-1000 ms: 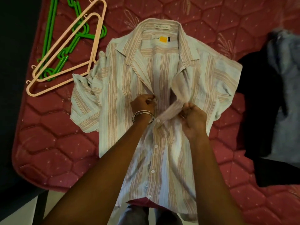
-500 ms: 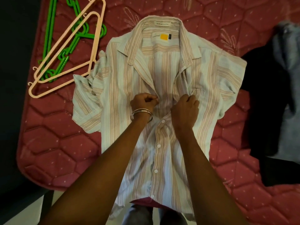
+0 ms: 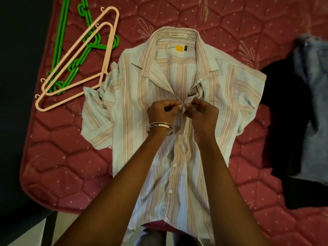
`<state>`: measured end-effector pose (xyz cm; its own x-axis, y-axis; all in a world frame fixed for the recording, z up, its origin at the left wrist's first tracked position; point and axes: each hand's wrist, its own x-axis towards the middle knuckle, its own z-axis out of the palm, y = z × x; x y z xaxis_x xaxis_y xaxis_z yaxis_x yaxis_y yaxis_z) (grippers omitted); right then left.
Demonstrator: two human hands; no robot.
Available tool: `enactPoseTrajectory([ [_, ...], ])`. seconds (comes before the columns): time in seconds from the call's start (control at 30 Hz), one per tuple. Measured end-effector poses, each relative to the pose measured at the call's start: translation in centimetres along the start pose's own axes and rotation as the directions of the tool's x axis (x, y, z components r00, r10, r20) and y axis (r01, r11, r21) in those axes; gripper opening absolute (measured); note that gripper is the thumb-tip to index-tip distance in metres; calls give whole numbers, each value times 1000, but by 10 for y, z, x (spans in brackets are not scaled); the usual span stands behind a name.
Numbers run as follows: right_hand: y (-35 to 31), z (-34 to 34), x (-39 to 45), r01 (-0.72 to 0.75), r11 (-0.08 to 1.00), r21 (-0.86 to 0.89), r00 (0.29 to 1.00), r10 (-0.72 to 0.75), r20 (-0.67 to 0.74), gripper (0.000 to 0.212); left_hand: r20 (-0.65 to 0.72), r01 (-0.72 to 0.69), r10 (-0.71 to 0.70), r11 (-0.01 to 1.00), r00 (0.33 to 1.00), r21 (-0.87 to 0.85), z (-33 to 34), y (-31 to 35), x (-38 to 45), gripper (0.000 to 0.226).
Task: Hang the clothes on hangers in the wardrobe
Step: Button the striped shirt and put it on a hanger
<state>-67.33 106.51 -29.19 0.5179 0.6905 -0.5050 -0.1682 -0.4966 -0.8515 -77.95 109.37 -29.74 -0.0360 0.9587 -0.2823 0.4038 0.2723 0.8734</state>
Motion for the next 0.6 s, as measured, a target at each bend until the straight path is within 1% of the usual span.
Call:
enactPoseTrajectory([
  [0.07,-2,3,-2,44,998,-49,998,-41,57,30,-7,-15,15,1000,1000,-7,-4,0,0,12],
  [0.1,-3,4,-3,64,994,-87,996,-59,60,32,-15,-20,19,1000,1000,-3,-5,-1,0,12],
  [0.17,-3,7,-4,102,984,-148,995,-100,21,35,-32,-31,32,999,999,10,-7,-2,3,12],
  [0.27,-7,10,-7,158,970,-183,986,-165,-22,42,-40,-48,49,998,998,31,-6,1,6,12],
  [0.43,-11,12,-9,269,903,-336,962,-266,55,47,-29,-90,92,993,995,82,-4,4,14,13],
  [0.5,-11,12,-7,304,869,-390,951,-298,79,48,-21,-67,68,996,997,65,-4,3,15,13],
  [0.6,-11,10,-4,337,842,-422,941,-320,114,47,1,-1,1,1000,1000,19,-2,0,16,14],
])
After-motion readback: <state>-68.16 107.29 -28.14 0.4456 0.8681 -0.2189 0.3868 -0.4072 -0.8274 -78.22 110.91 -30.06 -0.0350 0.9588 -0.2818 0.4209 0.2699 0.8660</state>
